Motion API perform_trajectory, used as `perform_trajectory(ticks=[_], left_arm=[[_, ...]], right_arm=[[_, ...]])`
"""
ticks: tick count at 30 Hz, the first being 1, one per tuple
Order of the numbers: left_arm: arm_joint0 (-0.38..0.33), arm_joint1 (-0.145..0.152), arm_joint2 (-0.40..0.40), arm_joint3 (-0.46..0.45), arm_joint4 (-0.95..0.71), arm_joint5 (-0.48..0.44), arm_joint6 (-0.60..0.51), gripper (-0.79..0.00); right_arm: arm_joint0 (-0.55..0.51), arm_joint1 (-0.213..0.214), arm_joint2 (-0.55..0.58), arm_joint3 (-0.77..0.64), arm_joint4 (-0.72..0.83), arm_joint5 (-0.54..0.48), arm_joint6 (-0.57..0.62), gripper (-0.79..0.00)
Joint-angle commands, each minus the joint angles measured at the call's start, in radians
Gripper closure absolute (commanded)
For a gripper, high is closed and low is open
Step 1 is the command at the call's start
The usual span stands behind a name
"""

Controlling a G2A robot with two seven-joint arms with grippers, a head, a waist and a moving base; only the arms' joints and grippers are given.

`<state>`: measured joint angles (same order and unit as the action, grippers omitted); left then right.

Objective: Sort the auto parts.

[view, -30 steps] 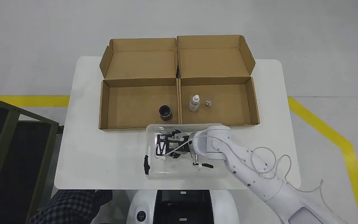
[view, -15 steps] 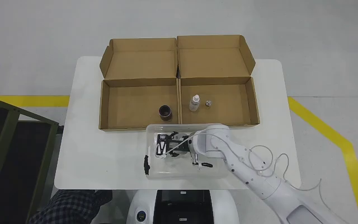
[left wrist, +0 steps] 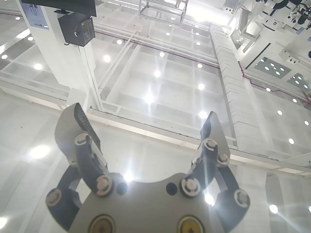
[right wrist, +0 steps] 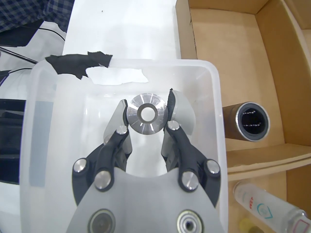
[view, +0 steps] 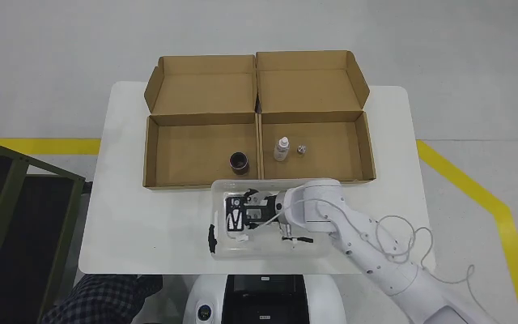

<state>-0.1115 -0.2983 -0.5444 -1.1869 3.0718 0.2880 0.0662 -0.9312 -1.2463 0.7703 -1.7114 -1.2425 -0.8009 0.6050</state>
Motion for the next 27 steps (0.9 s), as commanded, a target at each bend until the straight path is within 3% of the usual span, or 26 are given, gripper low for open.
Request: perform_trajectory(ticks=[1, 10, 27], left_arm=[[0.0, 0.0, 0.0, 0.0, 0.0, 0.0, 0.0, -0.785], [0.0, 0.0, 0.0, 0.0, 0.0, 0.0, 0.0, -0.785], [0.0, 0.0, 0.0, 0.0, 0.0, 0.0, 0.0, -0.785]], right_arm=[[-0.012, 0.007, 0.02, -0.041, 0.009, -0.014, 0.007, 0.0], [-0.038, 0.029, 0.102, -0.182, 0.045, -0.036, -0.004, 0.0], [0.019, 0.029, 0.214, -0.312, 0.042, 0.046, -0.248, 0.0]])
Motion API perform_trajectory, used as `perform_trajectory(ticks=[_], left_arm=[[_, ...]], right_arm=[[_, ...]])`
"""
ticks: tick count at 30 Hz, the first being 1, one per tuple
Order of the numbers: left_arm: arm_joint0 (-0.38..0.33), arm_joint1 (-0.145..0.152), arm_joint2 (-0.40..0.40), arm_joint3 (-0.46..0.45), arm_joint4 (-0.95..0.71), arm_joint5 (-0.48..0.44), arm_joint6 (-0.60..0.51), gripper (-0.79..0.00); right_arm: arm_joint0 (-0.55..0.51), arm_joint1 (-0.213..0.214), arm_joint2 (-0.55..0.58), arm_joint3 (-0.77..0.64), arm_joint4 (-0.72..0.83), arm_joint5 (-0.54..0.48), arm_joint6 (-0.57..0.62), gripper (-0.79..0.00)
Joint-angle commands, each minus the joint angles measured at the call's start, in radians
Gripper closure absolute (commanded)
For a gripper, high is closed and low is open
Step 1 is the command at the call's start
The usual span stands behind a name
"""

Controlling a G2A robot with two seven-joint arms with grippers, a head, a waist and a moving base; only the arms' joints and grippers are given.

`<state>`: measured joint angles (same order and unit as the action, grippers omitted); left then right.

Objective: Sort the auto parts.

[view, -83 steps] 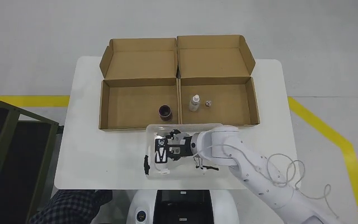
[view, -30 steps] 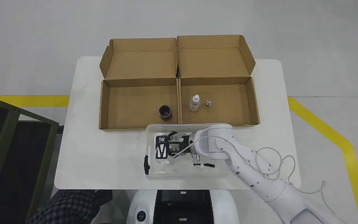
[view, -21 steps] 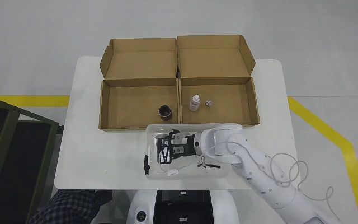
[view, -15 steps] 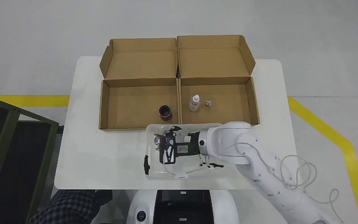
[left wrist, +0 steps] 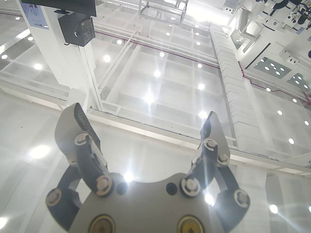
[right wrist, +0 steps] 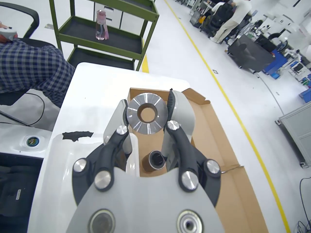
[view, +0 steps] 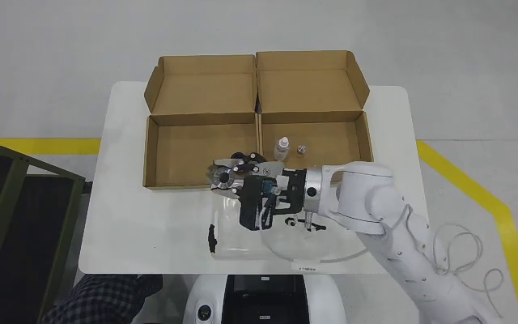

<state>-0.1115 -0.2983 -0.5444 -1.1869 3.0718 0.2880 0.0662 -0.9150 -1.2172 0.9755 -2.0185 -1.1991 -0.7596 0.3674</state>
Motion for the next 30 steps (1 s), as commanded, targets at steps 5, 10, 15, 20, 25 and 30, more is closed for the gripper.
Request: perform_trajectory(ticks=[5, 10, 15, 20, 25, 30], left_arm=[[0.0, 0.0, 0.0, 0.0, 0.0, 0.0, 0.0, -0.785], [0.0, 0.0, 0.0, 0.0, 0.0, 0.0, 0.0, -0.785], [0.0, 0.0, 0.0, 0.0, 0.0, 0.0, 0.0, -0.785], [0.0, 0.0, 0.0, 0.0, 0.0, 0.0, 0.0, -0.785], [0.0, 0.0, 0.0, 0.0, 0.0, 0.0, 0.0, -0.785], [0.0, 0.0, 0.0, 0.0, 0.0, 0.0, 0.0, -0.785]], right_arm=[[0.012, 0.002, 0.053, -0.027, 0.002, 0.028, -0.058, 0.0], [0.012, 0.005, 0.092, -0.033, 0.01, 0.041, -0.096, 0.0], [0.004, 0.008, 0.137, -0.031, 0.024, 0.056, -0.157, 0.0], [-0.008, 0.011, 0.157, -0.024, 0.011, 0.047, -0.219, 0.0], [-0.015, 0.012, 0.168, -0.016, 0.009, 0.046, -0.265, 0.0], [-0.02, 0.014, 0.176, -0.016, 0.008, 0.043, -0.283, 0.0]])
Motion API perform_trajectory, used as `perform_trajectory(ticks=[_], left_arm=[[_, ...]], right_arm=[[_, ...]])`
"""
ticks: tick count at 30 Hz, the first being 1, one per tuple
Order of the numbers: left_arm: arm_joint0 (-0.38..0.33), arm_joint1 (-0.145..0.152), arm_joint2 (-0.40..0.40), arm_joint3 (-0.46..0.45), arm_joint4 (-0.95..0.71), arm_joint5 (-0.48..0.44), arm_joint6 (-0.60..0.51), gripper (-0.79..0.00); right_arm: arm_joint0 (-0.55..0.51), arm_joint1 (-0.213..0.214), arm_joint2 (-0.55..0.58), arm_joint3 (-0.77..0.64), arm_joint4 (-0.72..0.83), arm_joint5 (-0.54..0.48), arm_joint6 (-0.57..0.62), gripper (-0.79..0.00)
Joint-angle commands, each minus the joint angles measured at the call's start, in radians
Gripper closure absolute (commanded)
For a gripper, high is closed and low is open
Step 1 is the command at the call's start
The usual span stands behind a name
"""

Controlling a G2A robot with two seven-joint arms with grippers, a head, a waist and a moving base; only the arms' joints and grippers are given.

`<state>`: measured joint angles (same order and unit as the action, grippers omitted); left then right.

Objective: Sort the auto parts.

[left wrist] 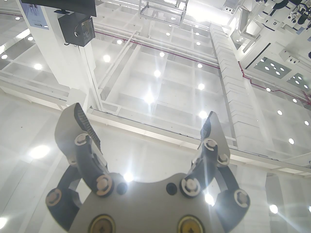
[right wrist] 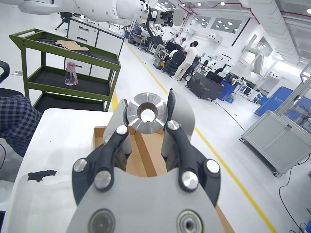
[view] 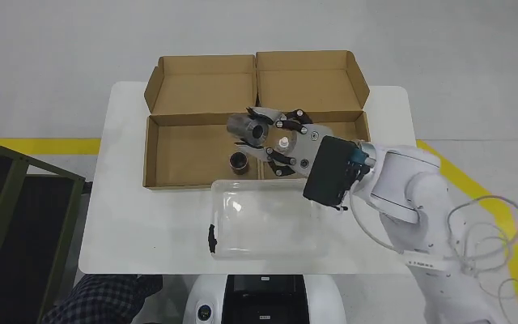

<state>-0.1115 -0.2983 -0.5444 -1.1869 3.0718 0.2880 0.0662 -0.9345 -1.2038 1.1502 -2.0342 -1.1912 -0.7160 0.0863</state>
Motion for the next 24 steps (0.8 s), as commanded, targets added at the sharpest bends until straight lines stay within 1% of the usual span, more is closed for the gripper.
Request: perform_trajectory(ticks=[1, 13, 19, 24], left_arm=[[0.0, 0.0, 0.0, 0.0, 0.0, 0.0, 0.0, -0.785], [0.0, 0.0, 0.0, 0.0, 0.0, 0.0, 0.0, -0.785], [0.0, 0.0, 0.0, 0.0, 0.0, 0.0, 0.0, -0.785], [0.0, 0.0, 0.0, 0.0, 0.0, 0.0, 0.0, -0.785]], right_arm=[[-0.002, 0.0, 0.002, 0.0, 0.001, -0.001, -0.004, 0.0], [-0.002, 0.0, -0.014, 0.025, 0.023, 0.007, 0.025, 0.0], [0.009, -0.004, -0.047, 0.056, 0.03, 0.015, 0.047, 0.0], [0.03, -0.011, -0.093, 0.111, 0.039, 0.022, 0.059, 0.0]])
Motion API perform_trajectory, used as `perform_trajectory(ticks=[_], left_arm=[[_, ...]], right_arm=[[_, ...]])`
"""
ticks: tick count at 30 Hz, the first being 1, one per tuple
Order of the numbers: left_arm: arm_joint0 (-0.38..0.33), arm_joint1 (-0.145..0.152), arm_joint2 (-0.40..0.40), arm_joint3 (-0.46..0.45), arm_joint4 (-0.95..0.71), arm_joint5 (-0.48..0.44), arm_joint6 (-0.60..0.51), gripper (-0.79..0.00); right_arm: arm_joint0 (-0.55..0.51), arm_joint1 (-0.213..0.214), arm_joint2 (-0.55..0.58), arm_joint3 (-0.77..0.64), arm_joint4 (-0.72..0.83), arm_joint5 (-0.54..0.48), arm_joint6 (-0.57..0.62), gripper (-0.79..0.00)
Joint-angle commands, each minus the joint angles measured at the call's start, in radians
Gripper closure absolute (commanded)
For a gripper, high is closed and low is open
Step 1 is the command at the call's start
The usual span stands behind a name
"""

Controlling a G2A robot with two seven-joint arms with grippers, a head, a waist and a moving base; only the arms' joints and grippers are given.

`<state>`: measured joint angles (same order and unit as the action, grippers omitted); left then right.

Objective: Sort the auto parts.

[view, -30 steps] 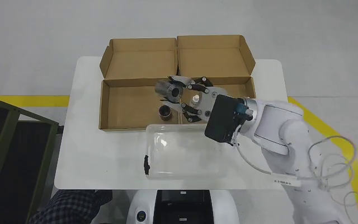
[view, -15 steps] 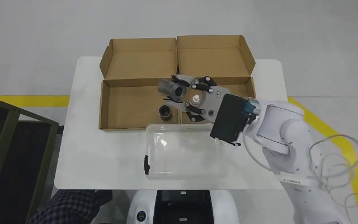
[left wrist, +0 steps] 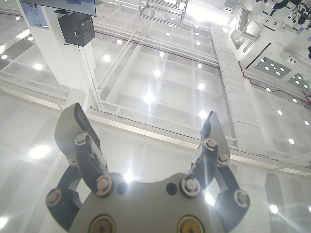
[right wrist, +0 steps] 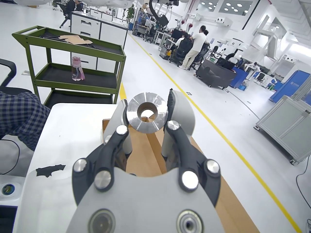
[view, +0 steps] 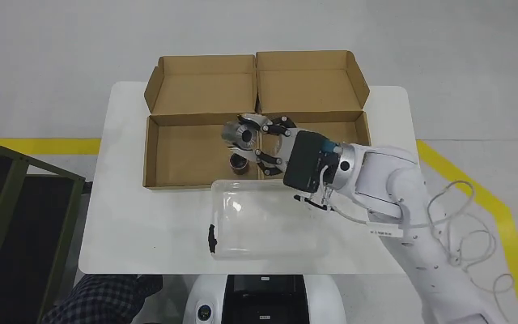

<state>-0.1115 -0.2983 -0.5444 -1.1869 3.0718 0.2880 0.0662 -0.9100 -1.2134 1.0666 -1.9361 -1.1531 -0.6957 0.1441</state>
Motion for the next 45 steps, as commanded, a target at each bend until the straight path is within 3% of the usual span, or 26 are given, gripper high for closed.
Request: perform_trajectory(ticks=[1, 21, 45], left_arm=[[0.0, 0.0, 0.0, 0.0, 0.0, 0.0, 0.0, -0.785], [0.0, 0.0, 0.0, 0.0, 0.0, 0.0, 0.0, -0.785], [0.0, 0.0, 0.0, 0.0, 0.0, 0.0, 0.0, -0.785]], right_arm=[[0.011, -0.004, -0.019, 0.026, 0.002, 0.005, 0.004, 0.0], [0.139, -0.069, -0.248, 0.334, 0.036, 0.095, 0.091, 0.0], [0.363, -0.232, -0.515, 0.749, 0.079, 0.165, 0.206, 0.0]])
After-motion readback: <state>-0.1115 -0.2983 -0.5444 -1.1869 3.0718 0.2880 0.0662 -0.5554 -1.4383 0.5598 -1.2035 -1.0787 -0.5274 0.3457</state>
